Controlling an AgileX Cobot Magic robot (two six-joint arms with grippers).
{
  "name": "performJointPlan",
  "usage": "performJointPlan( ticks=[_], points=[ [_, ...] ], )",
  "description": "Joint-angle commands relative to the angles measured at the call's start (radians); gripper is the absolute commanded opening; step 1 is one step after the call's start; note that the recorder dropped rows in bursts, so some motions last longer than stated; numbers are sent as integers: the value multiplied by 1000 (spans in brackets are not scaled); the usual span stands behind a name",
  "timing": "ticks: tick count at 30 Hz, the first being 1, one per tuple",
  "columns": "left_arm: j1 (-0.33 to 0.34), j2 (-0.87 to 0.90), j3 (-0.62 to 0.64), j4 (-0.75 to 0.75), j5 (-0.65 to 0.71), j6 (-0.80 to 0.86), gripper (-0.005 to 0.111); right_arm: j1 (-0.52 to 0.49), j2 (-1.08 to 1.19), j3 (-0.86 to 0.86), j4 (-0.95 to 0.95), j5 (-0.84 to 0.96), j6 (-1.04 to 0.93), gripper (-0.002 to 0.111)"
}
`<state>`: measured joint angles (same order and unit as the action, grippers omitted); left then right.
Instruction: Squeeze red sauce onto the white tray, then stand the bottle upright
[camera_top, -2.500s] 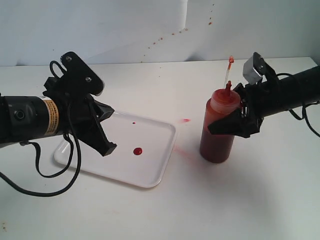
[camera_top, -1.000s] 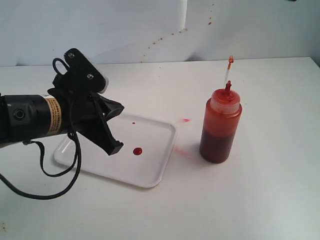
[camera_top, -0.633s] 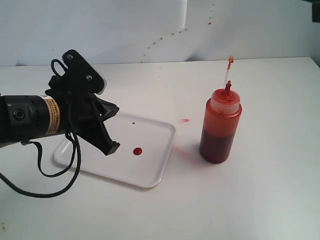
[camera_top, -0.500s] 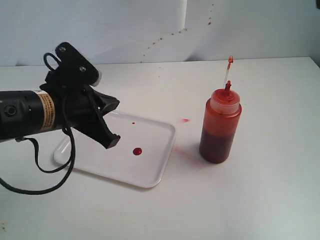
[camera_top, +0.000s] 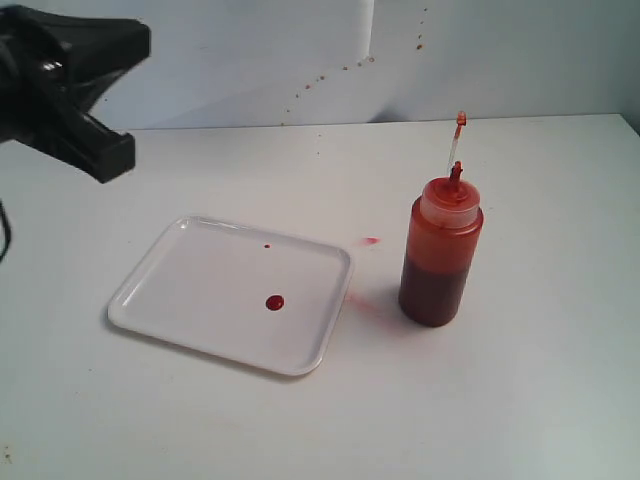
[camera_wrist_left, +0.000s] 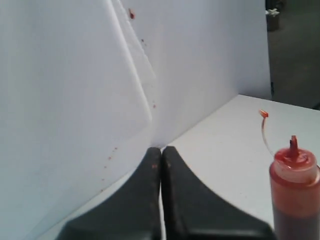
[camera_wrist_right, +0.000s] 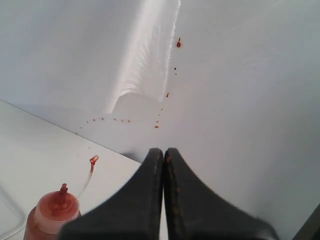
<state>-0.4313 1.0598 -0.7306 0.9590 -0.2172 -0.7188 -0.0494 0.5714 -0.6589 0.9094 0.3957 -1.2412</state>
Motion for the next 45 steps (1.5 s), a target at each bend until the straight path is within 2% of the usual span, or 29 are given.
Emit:
performJointPlan(
  ticks=[1, 6, 18, 20, 24, 40, 44, 45],
  points=[
    [3, -114, -7, -12, 61, -13, 1, 61, -82, 84, -3, -143, 2, 0],
    [3, -219, -7, -12, 59, -7, 1, 121, -176, 123, -3, -276, 2, 0],
    [3, -365, -7, -12, 59, -7, 1, 223, -339, 127, -3, -256, 2, 0],
    [3, -372, -7, -12, 59, -7, 1, 223, -343, 127, -1, -254, 2, 0],
    [3, -373, -7, -12, 57, -7, 1, 223, -343, 127, 130, -252, 43, 0],
    [3, -394, -7, -12, 60, -16, 1, 223, -343, 127, 130, -252, 43, 0],
    [3, -488, -7, -12, 252, -25, 1, 223, -343, 127, 130, -252, 43, 0],
    [3, -534, -7, -21, 359, -48, 1, 223, -343, 127, 130, -252, 43, 0]
  ],
)
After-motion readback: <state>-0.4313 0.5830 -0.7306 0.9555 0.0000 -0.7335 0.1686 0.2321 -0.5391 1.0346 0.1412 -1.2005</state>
